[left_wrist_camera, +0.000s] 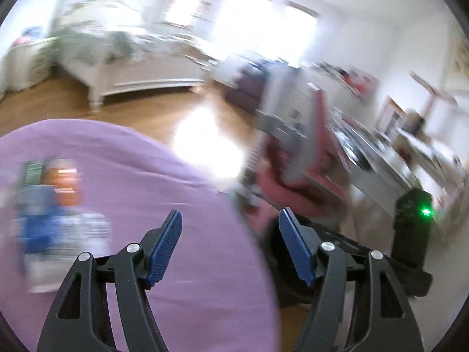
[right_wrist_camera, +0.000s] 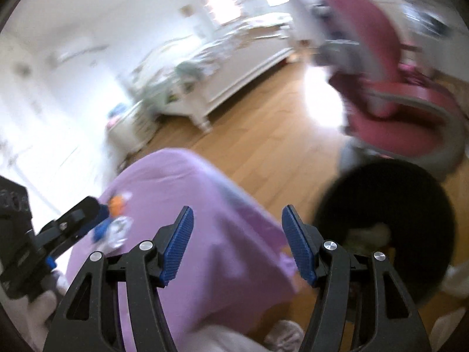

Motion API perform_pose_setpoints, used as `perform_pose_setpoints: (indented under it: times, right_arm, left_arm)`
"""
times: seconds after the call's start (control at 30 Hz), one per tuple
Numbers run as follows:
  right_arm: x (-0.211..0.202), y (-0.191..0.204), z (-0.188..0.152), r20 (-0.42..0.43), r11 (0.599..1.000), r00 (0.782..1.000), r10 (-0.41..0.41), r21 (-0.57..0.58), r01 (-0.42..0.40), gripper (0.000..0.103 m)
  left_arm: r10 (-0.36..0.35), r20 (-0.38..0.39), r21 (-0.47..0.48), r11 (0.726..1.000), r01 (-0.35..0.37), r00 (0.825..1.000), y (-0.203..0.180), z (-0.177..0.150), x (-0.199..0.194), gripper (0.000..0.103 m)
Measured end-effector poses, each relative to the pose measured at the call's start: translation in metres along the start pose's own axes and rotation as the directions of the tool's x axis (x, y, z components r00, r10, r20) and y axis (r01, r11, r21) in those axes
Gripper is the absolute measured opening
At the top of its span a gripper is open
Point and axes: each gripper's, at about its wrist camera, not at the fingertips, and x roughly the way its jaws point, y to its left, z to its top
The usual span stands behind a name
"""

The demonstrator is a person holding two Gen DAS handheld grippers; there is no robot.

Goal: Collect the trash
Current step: 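Grasp the green Doublemint box with the left tool while the right tool grasps the blue packet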

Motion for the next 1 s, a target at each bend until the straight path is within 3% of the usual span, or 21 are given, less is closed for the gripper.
perform_pose_setpoints:
  times: [0.1, 0.27, 0.33, 0.37, 0.47, 0.67, 0.77, 0.87, 0.93, 1.0]
  right_arm:
    - [0.026, 0.061, 0.005, -0.057, 0.992, 0.995, 0.079, -0.095, -0.085, 0.063]
    - [0.071, 0.166, 0.004, -0.167, 0.945, 0.969, 0.185, -0.239, -0.221, 0.063]
    - [0.088, 0.201, 0.002, -0.204, 0.924, 0.959, 0.195, -0.290, -0.250, 0.063]
    - [0.095, 0.214, 0.000, -0.218, 0.915, 0.956, 0.194, -0.312, -0.257, 0.063]
    - [0.131, 0.261, -0.012, -0.277, 0.880, 0.950, 0.145, -0.403, -0.252, 0.063]
    - [0.184, 0.298, -0.034, -0.332, 0.837, 0.943, 0.029, -0.508, -0.204, 0.063]
    - [0.203, 0.300, -0.035, -0.354, 0.843, 0.935, 0.011, -0.500, -0.199, 0.061]
    - [0.214, 0.295, -0.032, -0.371, 0.855, 0.928, 0.022, -0.474, -0.210, 0.036]
    - [0.212, 0.290, -0.027, -0.352, 0.868, 0.935, 0.030, -0.454, -0.199, 0.024]
    - [0.204, 0.278, -0.024, -0.338, 0.885, 0.940, 0.049, -0.422, -0.197, 0.021]
  left_arm:
    - [0.084, 0.025, -0.096, 0.992, -0.081, 0.996, 0.059, 0.007, -0.022, 0.069]
    - [0.223, -0.032, -0.220, 0.949, -0.225, 0.974, 0.157, 0.022, -0.030, 0.067]
    - [0.238, -0.076, -0.229, 0.941, -0.249, 0.968, 0.180, 0.027, -0.019, 0.064]
    - [0.235, -0.094, -0.221, 0.943, -0.250, 0.968, 0.185, 0.029, -0.013, 0.055]
    - [0.247, -0.141, -0.188, 0.944, -0.271, 0.959, 0.199, 0.036, 0.004, 0.053]
    - [0.228, -0.142, -0.205, 0.945, -0.254, 0.963, 0.221, 0.040, 0.005, 0.053]
    - [0.225, -0.151, -0.209, 0.944, -0.254, 0.962, 0.222, 0.039, 0.006, 0.055]
    - [0.225, -0.153, -0.192, 0.948, -0.252, 0.962, 0.223, 0.041, 0.010, 0.055]
    - [0.225, -0.157, -0.175, 0.952, -0.252, 0.961, 0.220, 0.042, 0.016, 0.055]
    - [0.232, -0.165, -0.156, 0.954, -0.257, 0.959, 0.216, 0.044, 0.023, 0.055]
